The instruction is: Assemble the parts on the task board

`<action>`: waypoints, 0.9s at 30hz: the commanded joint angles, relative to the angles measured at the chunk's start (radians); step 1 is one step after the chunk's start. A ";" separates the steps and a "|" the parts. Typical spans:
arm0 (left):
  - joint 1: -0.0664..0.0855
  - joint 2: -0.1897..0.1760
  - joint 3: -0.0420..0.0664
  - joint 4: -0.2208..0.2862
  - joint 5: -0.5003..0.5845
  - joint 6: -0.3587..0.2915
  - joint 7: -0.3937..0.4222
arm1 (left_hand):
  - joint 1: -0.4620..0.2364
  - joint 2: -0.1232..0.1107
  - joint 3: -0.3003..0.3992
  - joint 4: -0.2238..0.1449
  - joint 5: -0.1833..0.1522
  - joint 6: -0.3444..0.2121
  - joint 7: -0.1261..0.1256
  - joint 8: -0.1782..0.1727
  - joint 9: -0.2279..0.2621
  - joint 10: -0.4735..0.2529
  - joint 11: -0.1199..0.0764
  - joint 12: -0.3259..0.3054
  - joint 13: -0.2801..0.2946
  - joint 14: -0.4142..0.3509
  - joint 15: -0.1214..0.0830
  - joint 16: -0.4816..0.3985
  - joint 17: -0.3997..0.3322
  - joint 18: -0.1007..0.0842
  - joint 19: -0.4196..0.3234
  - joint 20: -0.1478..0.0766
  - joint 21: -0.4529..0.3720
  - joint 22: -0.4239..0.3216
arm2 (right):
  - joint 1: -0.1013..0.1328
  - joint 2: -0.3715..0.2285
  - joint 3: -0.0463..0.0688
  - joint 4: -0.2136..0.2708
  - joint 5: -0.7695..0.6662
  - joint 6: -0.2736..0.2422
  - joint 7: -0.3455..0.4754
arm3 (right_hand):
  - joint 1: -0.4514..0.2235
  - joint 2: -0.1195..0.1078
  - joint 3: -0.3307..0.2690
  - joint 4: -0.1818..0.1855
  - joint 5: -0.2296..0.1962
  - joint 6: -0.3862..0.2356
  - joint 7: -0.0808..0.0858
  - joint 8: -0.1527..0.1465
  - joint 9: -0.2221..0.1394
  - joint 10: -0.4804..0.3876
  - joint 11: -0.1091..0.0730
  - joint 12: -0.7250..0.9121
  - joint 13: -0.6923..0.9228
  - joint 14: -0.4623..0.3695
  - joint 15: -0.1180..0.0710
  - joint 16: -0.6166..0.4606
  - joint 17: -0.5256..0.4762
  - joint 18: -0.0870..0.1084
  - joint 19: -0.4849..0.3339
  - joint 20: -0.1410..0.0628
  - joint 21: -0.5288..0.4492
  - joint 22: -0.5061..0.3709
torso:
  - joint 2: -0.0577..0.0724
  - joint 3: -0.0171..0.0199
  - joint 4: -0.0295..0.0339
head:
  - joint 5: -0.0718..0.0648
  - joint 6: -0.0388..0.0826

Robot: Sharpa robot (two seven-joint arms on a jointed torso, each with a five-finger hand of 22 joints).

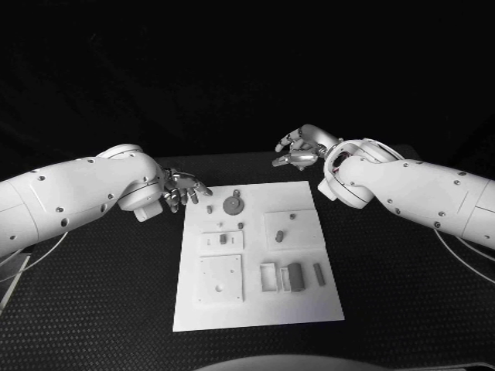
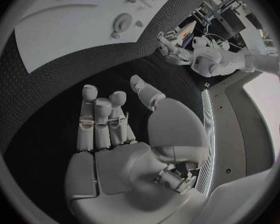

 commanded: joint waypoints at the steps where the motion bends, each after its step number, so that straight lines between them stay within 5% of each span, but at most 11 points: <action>1: 0.006 0.027 0.000 -0.043 -0.059 0.029 -0.012 | -0.012 -0.006 0.004 0.009 -0.001 -0.020 0.006 -0.011 -0.003 -0.015 0.006 -0.011 -0.006 -0.016 0.006 -0.010 -0.008 -0.014 -0.017 -0.002 -0.011 -0.004 | 0.000 0.002 0.001 -0.001 -0.001 0.008 0.004 | -0.013 -0.002 -0.001 0.007 0.006 0.000 0.010 0.004 -0.001 -0.001 0.007 0.007 -0.002 -0.002 0.001 0.005 -0.001 0.015 0.000 0.005 -0.006 0.011 | 0.001 -0.0004 -0.0024 | 0.002 0.003; 6: 0.006 0.072 0.000 -0.106 -0.108 0.033 -0.011 | -0.014 -0.015 0.018 0.010 -0.001 -0.098 0.041 -0.052 -0.017 -0.065 0.040 -0.043 -0.021 -0.064 0.038 -0.038 -0.029 -0.014 -0.064 0.025 -0.041 -0.015 | 0.000 0.004 0.001 -0.010 -0.001 -0.001 0.004 | -0.017 -0.004 -0.001 0.012 0.006 0.000 0.010 0.004 -0.002 -0.001 0.007 0.007 -0.003 -0.002 0.001 0.005 -0.002 0.015 0.000 0.005 -0.006 0.011 | 0.002 -0.0008 -0.0029 | 0.005 -0.001; 13: 0.005 0.141 -0.003 -0.204 -0.160 0.079 -0.020 | -0.034 -0.022 0.029 0.030 -0.001 -0.170 0.065 -0.089 -0.042 -0.080 0.062 -0.048 -0.025 -0.080 0.056 -0.040 -0.040 -0.012 -0.078 0.039 -0.052 -0.018 | 0.000 0.009 0.001 -0.015 -0.001 0.001 0.004 | -0.019 -0.006 -0.001 0.014 0.006 0.000 0.010 0.004 -0.002 -0.001 0.007 0.007 -0.003 -0.002 0.001 0.005 -0.002 0.015 0.000 0.005 -0.007 0.011 | 0.001 -0.0013 -0.0013 | 0.006 -0.002; 17: -0.003 0.162 -0.009 -0.225 -0.160 0.088 -0.016 | -0.024 -0.007 0.044 0.029 0.000 -0.215 0.079 -0.114 -0.064 -0.085 0.075 -0.047 -0.025 -0.085 0.068 -0.038 -0.045 -0.006 -0.081 0.050 -0.054 -0.017 | 0.000 0.011 0.001 -0.019 -0.001 0.002 0.004 | -0.019 -0.006 -0.001 0.014 0.006 0.000 0.010 0.004 -0.002 -0.001 0.007 0.007 -0.003 -0.002 0.001 0.006 -0.002 0.015 0.000 0.005 -0.007 0.011 | 0.001 -0.0009 -0.0015 | 0.006 -0.003; 24: -0.018 0.185 -0.012 -0.242 -0.155 0.123 -0.016 | -0.032 -0.001 0.043 0.033 0.000 -0.213 0.082 -0.113 -0.071 -0.088 0.078 -0.044 -0.025 -0.087 0.072 -0.036 -0.049 -0.001 -0.082 0.056 -0.055 -0.015 | 0.000 0.015 0.001 -0.019 -0.001 0.002 0.005 | -0.020 -0.006 -0.001 0.015 0.006 -0.001 0.010 0.004 -0.002 -0.001 0.007 0.007 -0.003 -0.002 0.001 0.006 -0.002 0.015 0.000 0.005 -0.007 0.011 | 0.001 -0.0009 -0.0010 | 0.004 -0.003; 27: -0.019 0.202 -0.025 -0.267 -0.155 0.142 -0.018 | -0.041 -0.001 0.041 0.038 0.000 -0.208 0.081 -0.110 -0.075 -0.089 0.078 -0.043 -0.024 -0.087 0.072 -0.034 -0.050 0.001 -0.082 0.057 -0.055 -0.014 | 0.000 0.014 0.001 -0.017 -0.001 0.001 0.005 | -0.020 -0.006 -0.001 0.015 0.006 -0.001 0.010 0.004 -0.002 -0.001 0.007 0.007 -0.003 -0.002 0.001 0.006 -0.003 0.015 0.000 0.005 -0.007 0.011 | 0.000 -0.0015 0.0011 | 0.000 -0.004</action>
